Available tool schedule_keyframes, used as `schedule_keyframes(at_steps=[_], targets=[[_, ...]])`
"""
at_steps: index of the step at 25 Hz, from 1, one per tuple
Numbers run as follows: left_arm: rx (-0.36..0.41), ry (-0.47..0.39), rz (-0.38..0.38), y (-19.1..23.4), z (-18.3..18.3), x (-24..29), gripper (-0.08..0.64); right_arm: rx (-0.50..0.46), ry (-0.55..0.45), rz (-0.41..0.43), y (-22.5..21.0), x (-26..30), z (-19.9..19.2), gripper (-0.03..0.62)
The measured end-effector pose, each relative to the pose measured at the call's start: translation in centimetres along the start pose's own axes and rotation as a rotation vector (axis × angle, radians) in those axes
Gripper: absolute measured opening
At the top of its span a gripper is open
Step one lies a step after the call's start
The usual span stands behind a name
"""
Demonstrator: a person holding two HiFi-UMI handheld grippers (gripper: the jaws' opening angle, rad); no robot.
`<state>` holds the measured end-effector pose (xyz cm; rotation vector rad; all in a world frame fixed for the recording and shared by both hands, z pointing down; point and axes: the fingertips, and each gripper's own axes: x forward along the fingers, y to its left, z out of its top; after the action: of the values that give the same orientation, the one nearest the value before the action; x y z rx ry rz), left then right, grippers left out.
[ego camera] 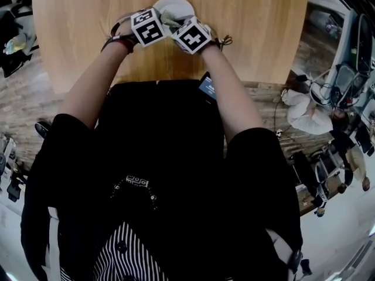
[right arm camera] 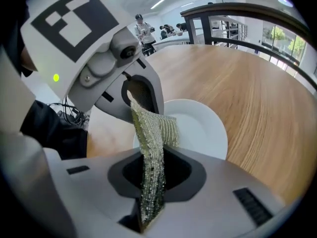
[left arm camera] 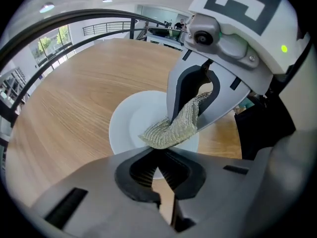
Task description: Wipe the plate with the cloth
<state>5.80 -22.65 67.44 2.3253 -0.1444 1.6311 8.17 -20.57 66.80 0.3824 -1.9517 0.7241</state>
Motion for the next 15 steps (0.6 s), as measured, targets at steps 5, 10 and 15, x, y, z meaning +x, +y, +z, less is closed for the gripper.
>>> schedule_keyframes(at_steps=[5, 10, 15], targets=[[-0.132, -0.022, -0.024, 0.1, -1.5, -1.3, -0.005, 0.272, -0.215, 0.222, 1.5, -2.3, 2.1, 0.052], [-0.375, -0.264, -0.129, -1.5, -0.9, -6.2, -0.005, 0.421, -0.448, 0.275, 1.0, -8.3, 5.3, 0.052], [-0.579, -0.616, -0.213, -2.3, 1.4, -15.4, -0.005, 0.375, -0.582, 0.223, 2.9, -14.7, 8.6, 0.052]])
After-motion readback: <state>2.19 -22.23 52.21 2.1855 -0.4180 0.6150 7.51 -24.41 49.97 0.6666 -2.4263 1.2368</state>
